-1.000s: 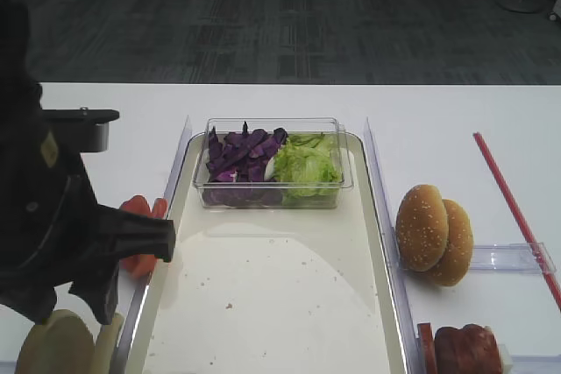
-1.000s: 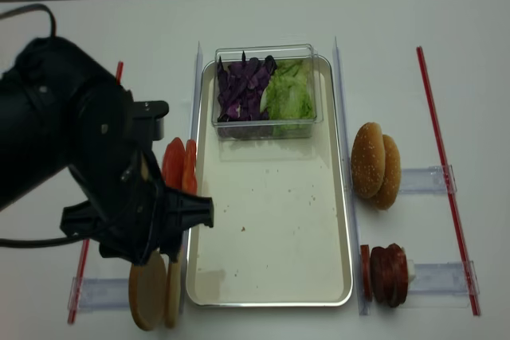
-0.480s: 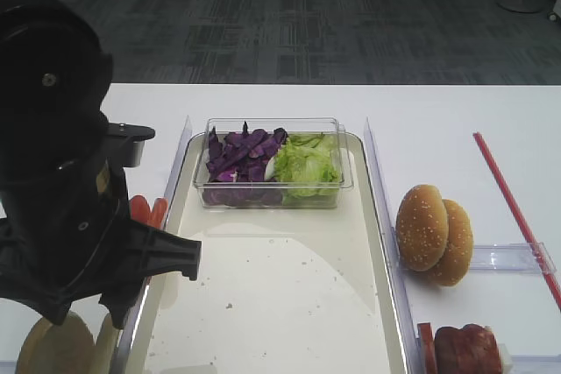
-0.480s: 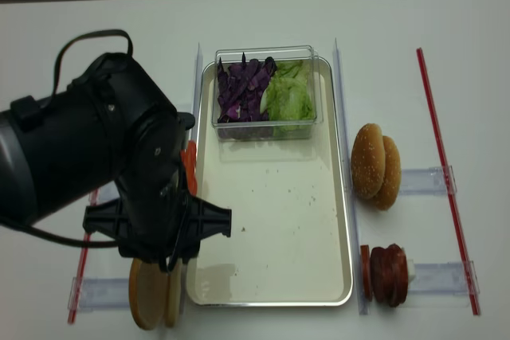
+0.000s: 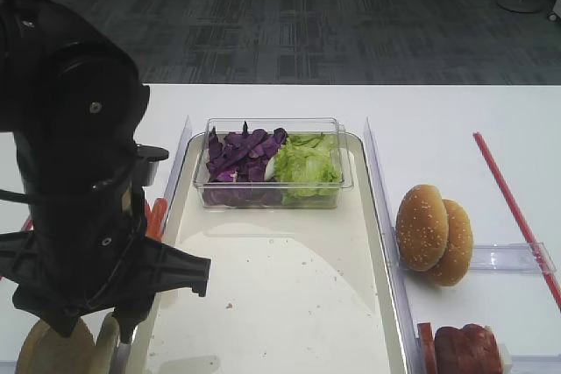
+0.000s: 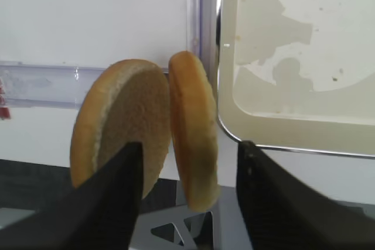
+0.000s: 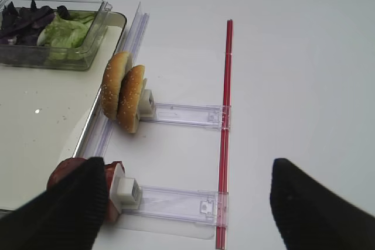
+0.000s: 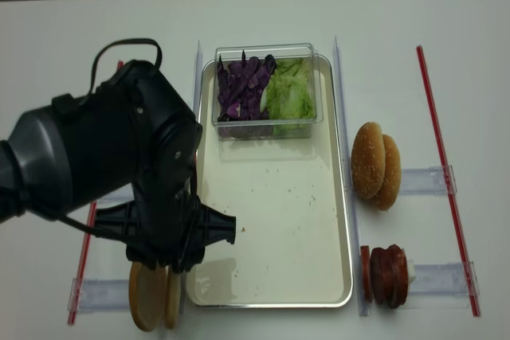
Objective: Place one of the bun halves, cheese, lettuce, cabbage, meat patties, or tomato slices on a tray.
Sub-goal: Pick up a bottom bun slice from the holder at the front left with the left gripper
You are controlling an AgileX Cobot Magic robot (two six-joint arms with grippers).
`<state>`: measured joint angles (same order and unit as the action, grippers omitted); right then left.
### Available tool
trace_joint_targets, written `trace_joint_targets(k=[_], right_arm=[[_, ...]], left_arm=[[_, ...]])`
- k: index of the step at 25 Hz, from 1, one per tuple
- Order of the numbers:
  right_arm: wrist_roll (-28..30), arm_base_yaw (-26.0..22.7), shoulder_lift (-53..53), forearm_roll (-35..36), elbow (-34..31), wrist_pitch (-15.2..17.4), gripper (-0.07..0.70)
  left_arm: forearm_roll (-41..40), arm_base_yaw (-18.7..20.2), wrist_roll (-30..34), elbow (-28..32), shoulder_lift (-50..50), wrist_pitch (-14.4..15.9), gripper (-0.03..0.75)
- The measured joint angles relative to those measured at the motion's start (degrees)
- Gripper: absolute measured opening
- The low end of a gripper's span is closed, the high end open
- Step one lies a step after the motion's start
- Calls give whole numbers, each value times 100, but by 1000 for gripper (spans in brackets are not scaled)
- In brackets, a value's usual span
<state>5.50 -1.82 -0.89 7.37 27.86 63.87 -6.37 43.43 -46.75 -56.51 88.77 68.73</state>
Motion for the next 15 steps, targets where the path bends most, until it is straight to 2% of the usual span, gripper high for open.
trace_joint_targets(k=[15], right_arm=[[0, 0, 0, 0, 0, 0, 589]], left_arm=[[65, 12, 0, 0, 499, -82, 349]])
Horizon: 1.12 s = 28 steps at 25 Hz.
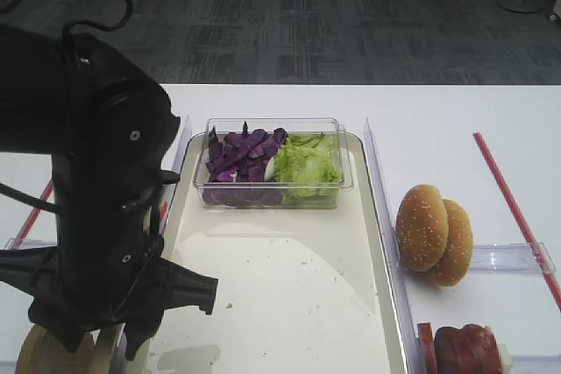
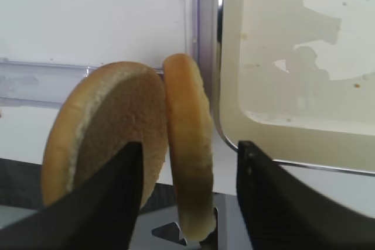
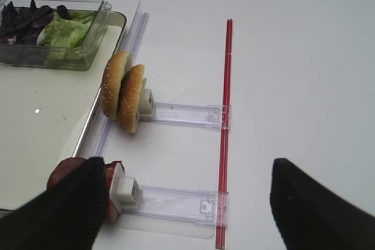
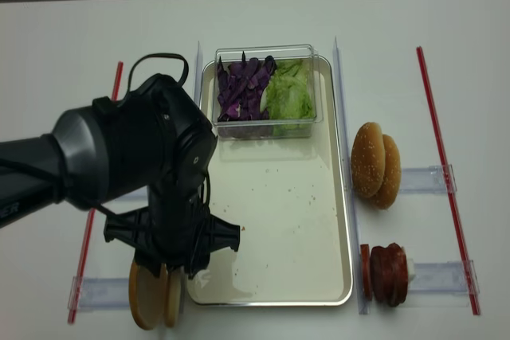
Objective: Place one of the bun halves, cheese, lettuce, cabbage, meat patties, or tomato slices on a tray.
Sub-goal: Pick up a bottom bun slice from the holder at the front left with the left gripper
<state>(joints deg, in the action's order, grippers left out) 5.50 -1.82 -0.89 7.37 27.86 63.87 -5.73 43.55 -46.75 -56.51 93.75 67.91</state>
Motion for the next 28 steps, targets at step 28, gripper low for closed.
trace_joint_targets(k=[28], right_arm=[[0, 0, 0, 0, 0, 0, 589]], left_arm=[[-21, 10, -4, 0, 50, 0, 106]])
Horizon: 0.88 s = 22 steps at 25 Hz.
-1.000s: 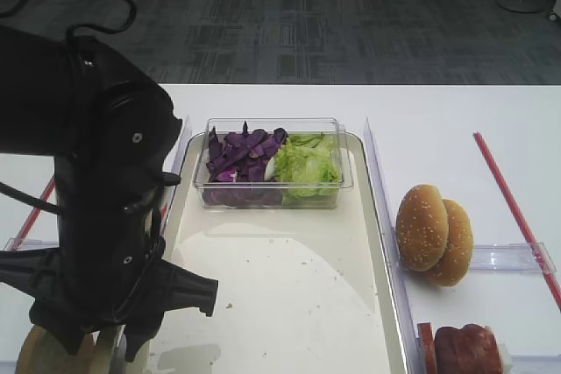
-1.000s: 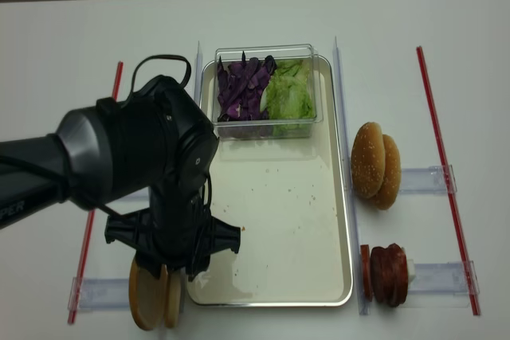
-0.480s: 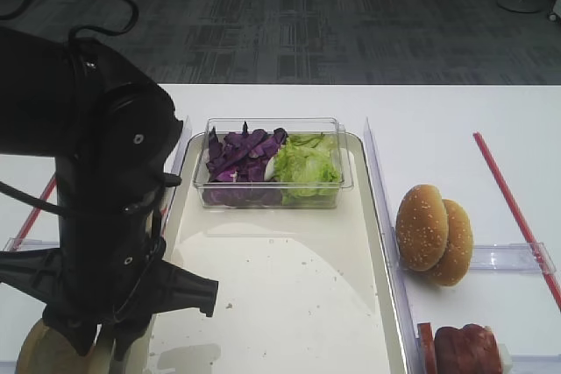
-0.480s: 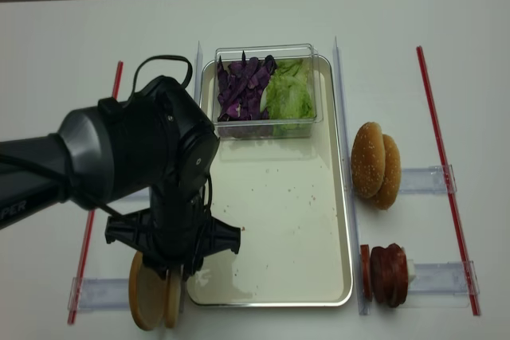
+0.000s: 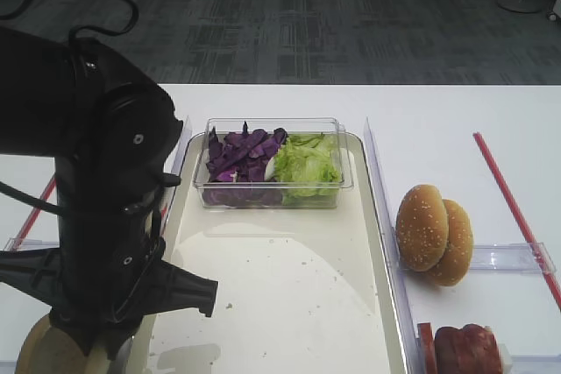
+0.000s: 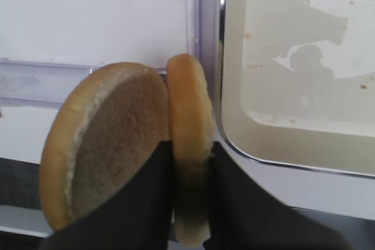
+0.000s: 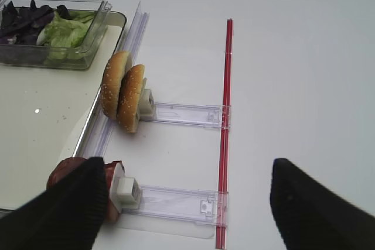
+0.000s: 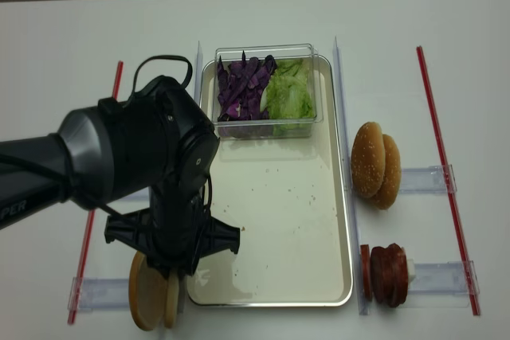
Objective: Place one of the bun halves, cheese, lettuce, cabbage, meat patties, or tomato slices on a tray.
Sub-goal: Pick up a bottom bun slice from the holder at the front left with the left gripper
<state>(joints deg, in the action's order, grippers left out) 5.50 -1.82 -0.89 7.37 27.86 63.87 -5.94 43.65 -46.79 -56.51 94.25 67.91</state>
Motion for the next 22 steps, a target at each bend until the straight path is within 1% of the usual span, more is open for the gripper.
trace_joint_targets(k=[7, 22], right_arm=[[0, 0, 0, 0, 0, 0, 589], [0, 0, 0, 0, 0, 0, 589]], left_arm=[[-8, 0, 0, 0, 0, 0, 86], [-36, 0, 0, 0, 0, 35, 81]])
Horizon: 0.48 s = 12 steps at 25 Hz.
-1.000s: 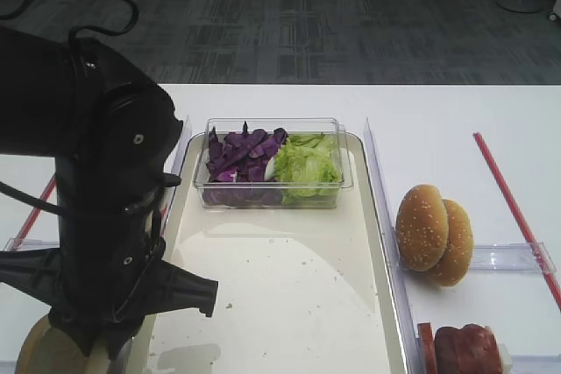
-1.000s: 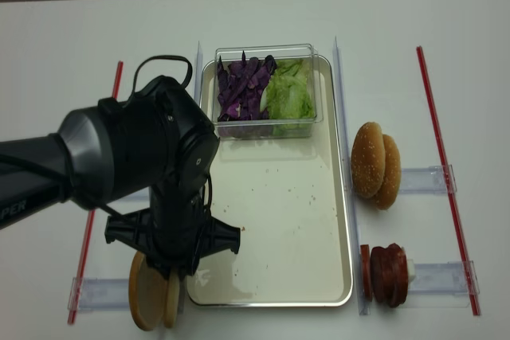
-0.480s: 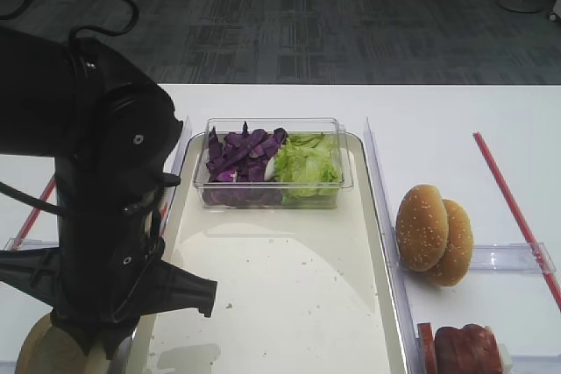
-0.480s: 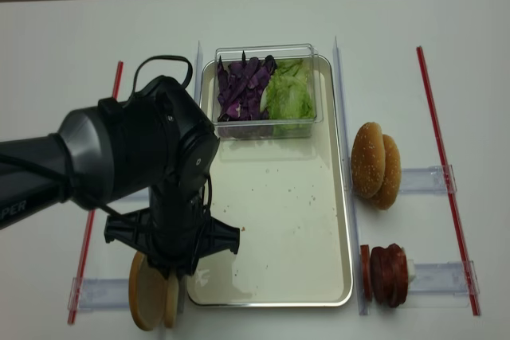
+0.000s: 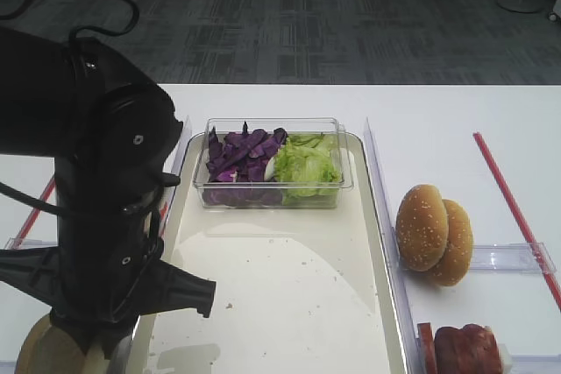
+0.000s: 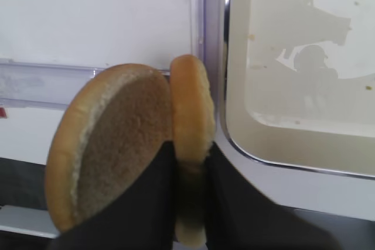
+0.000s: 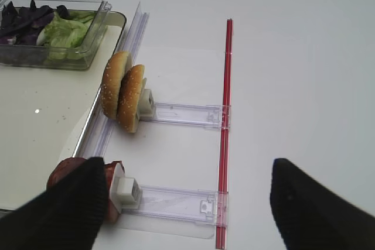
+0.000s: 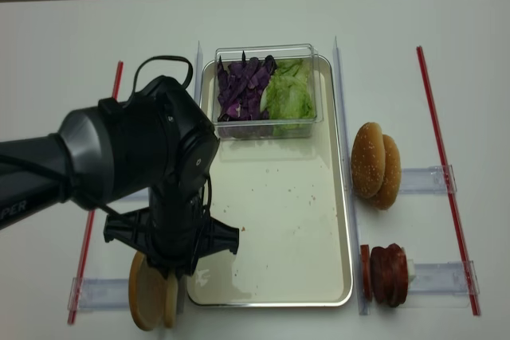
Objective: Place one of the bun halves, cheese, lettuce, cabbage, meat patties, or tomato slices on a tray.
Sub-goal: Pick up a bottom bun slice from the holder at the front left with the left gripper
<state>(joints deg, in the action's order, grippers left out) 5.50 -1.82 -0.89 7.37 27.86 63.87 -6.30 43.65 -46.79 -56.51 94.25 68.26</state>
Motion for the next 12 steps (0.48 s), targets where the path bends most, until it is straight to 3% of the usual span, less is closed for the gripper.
trace_joint_targets(k=[12], right_arm=[[0, -13, 0, 0, 0, 0, 589]], left_arm=[[-56, 0, 0, -158, -79, 72, 79]])
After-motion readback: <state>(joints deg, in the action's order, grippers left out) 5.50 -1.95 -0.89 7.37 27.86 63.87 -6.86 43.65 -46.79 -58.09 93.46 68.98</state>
